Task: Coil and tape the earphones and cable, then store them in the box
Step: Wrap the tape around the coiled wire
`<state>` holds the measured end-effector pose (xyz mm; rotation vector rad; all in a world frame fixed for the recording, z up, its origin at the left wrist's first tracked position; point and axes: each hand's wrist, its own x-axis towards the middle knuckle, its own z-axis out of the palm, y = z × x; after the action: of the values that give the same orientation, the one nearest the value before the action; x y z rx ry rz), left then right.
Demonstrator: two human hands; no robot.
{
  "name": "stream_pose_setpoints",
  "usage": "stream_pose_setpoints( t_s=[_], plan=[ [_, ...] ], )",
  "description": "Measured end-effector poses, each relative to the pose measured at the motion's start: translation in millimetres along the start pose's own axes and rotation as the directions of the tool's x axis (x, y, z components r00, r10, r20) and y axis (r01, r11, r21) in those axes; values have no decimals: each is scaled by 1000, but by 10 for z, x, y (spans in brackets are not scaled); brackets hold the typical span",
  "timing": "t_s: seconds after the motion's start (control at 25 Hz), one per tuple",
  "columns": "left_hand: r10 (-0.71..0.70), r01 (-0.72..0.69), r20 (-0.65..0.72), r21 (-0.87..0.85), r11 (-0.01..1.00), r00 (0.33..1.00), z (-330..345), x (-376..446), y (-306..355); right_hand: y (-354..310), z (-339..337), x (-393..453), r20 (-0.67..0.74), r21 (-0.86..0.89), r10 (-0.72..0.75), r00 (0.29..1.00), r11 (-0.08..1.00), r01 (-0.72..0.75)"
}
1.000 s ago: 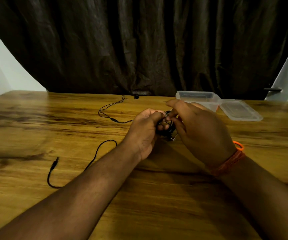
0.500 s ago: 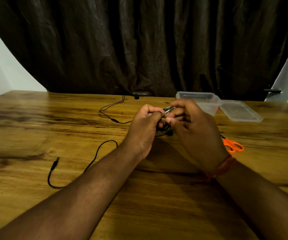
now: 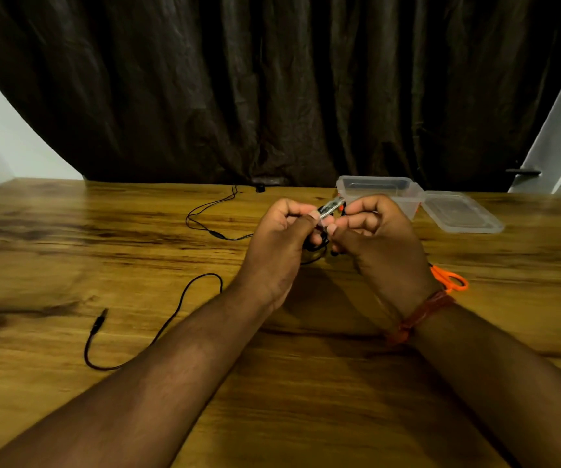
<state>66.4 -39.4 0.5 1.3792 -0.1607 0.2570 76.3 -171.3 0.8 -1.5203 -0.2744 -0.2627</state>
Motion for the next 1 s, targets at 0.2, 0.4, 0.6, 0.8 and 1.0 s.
stream_pose_setpoints(
  t_s=[0.2,0.4,0.6,0.8,1.0],
  plan=[
    [-19,20,-22,29,999,1000,-4,23,-26,6,-4,-5,-10,-84,-29,1000,996,28],
    [-57,57,4,-9,998,998,-20,30,-31,13,-3,-11,4,-189,-101,995,977,100],
    [-126,129,79,-31,991,989,-31,25,-19,29,-1,-26,-3,-327,-168,986,932,157],
    [-160,175,157,-88,981,975,-87,43,8,-20,6,-57,16,-412,-258,966,879,241],
    [-159,184,178,-136,973,971,-94,43,6,-70,14,-92,43,-448,-288,957,850,276]
  ],
)
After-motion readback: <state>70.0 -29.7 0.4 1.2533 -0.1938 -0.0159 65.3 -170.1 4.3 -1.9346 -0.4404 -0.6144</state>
